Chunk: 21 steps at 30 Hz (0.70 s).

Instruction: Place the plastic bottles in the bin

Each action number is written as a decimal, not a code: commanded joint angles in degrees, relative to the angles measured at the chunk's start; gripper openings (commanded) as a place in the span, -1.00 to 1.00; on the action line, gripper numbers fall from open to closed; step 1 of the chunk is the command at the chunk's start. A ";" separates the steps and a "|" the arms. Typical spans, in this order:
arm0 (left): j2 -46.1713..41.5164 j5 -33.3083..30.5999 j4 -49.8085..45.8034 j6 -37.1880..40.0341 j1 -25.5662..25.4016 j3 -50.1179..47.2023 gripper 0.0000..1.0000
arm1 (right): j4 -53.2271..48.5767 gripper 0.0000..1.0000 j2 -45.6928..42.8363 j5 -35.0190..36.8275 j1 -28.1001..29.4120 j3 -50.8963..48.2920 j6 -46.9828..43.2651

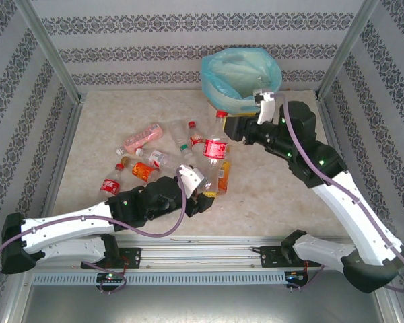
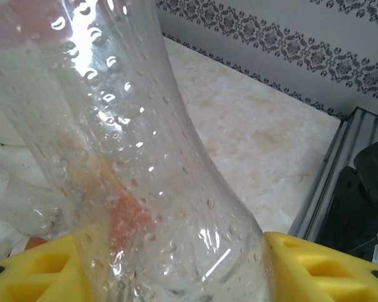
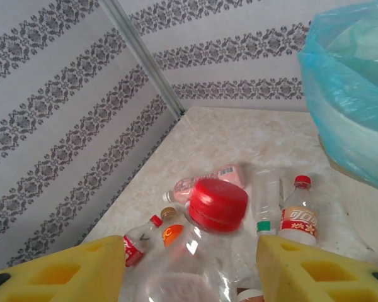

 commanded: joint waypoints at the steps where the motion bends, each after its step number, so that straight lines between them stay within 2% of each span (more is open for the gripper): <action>1: 0.34 1.38 0.13 1.82 -0.76 -0.30 -1.00 | -3.66 0.15 2.19 -3.59 -0.79 2.88 -1.22; 10: -0.36 0.06 0.07 3.11 -1.20 -0.69 -1.00 | -6.31 0.14 4.98 -2.31 -3.84 5.73 -0.70; 21: 0.08 -0.90 -0.98 5.60 -2.16 -0.11 -1.00 | -5.54 0.02 8.22 -13.54 -5.09 7.66 0.33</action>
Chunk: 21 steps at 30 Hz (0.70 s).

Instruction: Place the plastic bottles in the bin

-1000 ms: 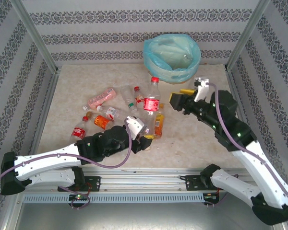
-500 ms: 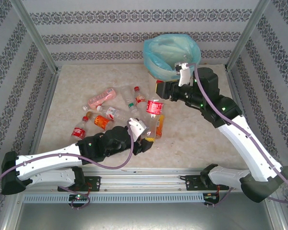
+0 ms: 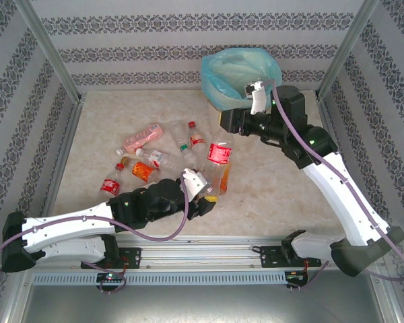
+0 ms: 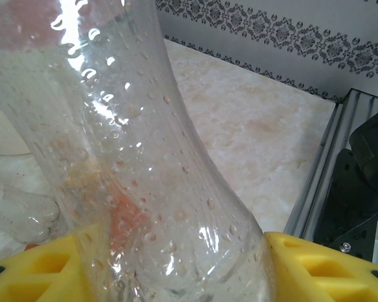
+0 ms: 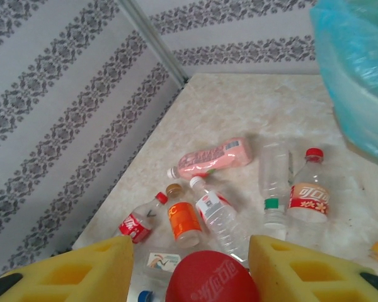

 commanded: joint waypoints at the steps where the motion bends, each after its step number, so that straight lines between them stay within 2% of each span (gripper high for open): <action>1: -0.38 -1.34 -0.86 2.02 -0.97 -0.04 -1.00 | -0.10 -0.01 0.69 -5.81 -0.65 1.66 0.44; 3: -0.51 -1.51 -1.14 2.35 -0.96 0.05 -1.00 | 0.07 -0.07 0.95 -7.81 -0.76 1.56 0.85; 6: -0.82 -2.04 -1.71 2.65 -0.96 0.03 -1.00 | 0.33 -0.30 1.16 -10.39 -0.85 1.74 1.12; 11: -1.78 -3.72 -1.34 2.06 -0.96 -0.84 -1.00 | 1.21 -0.86 0.23 -9.47 -1.12 1.82 0.54; 12: -2.13 -4.05 -1.05 1.91 -0.98 -1.08 -0.95 | 1.22 -0.95 0.09 -9.07 -1.20 1.98 0.34; 15: -3.62 -5.20 -0.08 1.91 -0.96 -2.01 -0.58 | 1.58 -1.00 -0.64 -6.74 -1.20 2.73 -0.34; 17: -5.10 -6.32 0.77 1.90 -0.98 -2.77 0.07 | 2.75 -1.00 -1.53 -4.10 -1.18 3.05 -0.36; 18: -5.84 -6.96 1.22 1.73 -0.98 -3.21 0.31 | 3.31 -1.00 -1.97 -2.92 -1.21 3.19 -0.30; 19: -6.78 -7.81 1.78 1.60 -0.98 -3.69 0.46 | 4.10 -1.00 -2.44 -1.50 -1.20 3.55 -0.51; 21: -8.78 -9.82 3.34 1.60 -0.98 -5.17 0.64 | 5.49 -1.00 -3.24 1.14 -1.23 4.34 -0.92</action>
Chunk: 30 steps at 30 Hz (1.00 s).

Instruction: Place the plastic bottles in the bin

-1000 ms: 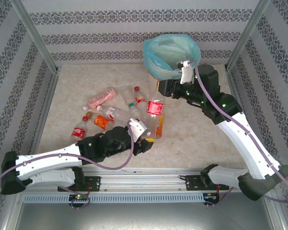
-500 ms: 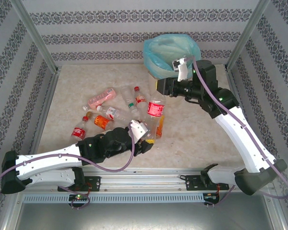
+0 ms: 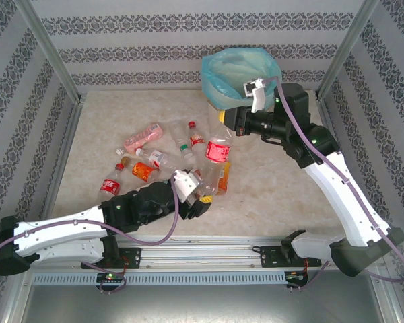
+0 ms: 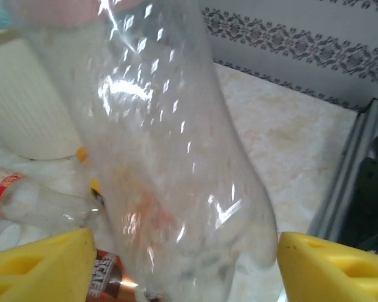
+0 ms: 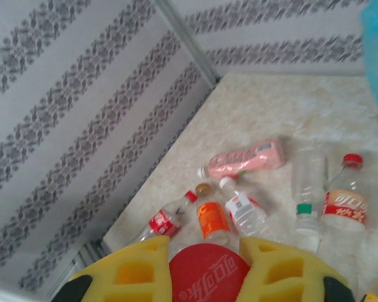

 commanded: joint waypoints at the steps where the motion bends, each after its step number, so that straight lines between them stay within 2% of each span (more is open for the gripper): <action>1: -4.08 -6.22 3.90 0.22 -0.56 -2.59 0.72 | 4.73 -1.00 -2.87 7.26 -0.19 3.25 -2.00; 5: -9.35 -12.44 6.89 0.70 -0.55 -5.87 0.88 | 9.02 -1.00 -4.09 12.96 -0.12 4.70 -2.93; 9: -14.23 -16.13 9.18 2.09 -0.52 -8.32 0.95 | 13.80 -1.00 -4.49 18.36 -0.20 6.09 -5.38; 13: -17.30 -18.34 10.51 3.39 -0.57 -9.98 0.99 | 28.23 -1.00 -4.93 21.23 -0.05 2.74 -7.32; 24: -14.68 -21.13 10.43 5.98 -0.57 -8.91 1.00 | 32.97 -1.00 11.69 35.56 0.15 15.24 -27.05; 30: -14.38 -21.30 10.36 4.47 -0.57 -9.69 1.00 | 34.34 -1.00 20.87 36.85 -0.53 19.41 -33.45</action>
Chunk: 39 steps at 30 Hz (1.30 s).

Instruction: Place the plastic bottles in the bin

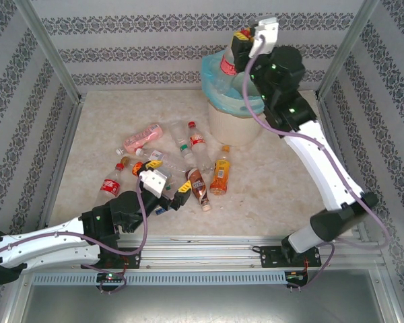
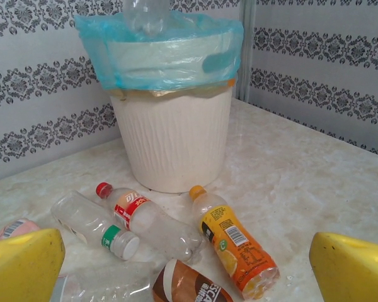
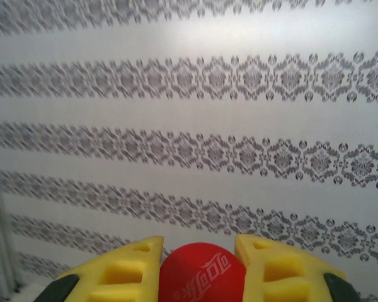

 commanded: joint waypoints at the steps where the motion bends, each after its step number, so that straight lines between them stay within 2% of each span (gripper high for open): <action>1: -0.40 -1.55 1.91 -0.38 -0.50 -0.32 1.00 | 3.03 -1.00 3.58 2.26 -0.52 3.36 -6.27; 7: -0.18 -2.48 3.19 -0.67 -0.44 -2.89 1.00 | 3.26 -1.00 8.85 0.03 -1.61 4.89 -6.33; 12: 0.60 -5.73 7.49 1.42 -0.41 -5.34 1.00 | 3.22 -1.00 11.29 -1.54 -3.64 5.60 -2.62; 17: 1.05 -6.48 8.82 4.35 -0.33 -4.99 1.00 | 2.67 -1.00 11.46 -3.43 -4.90 6.80 1.73; 23: 0.07 -6.81 8.50 2.94 -0.30 -5.60 1.00 | 2.78 -1.00 9.51 -3.41 -4.98 8.94 3.24; 35: -1.90 -7.82 8.37 1.94 -0.32 -6.36 1.00 | 3.57 -1.00 6.73 0.92 -5.50 10.98 -1.13; 39: -2.38 -8.21 5.15 1.29 -0.26 -4.90 1.00 | 4.06 -1.00 7.40 2.41 -6.39 9.34 -2.61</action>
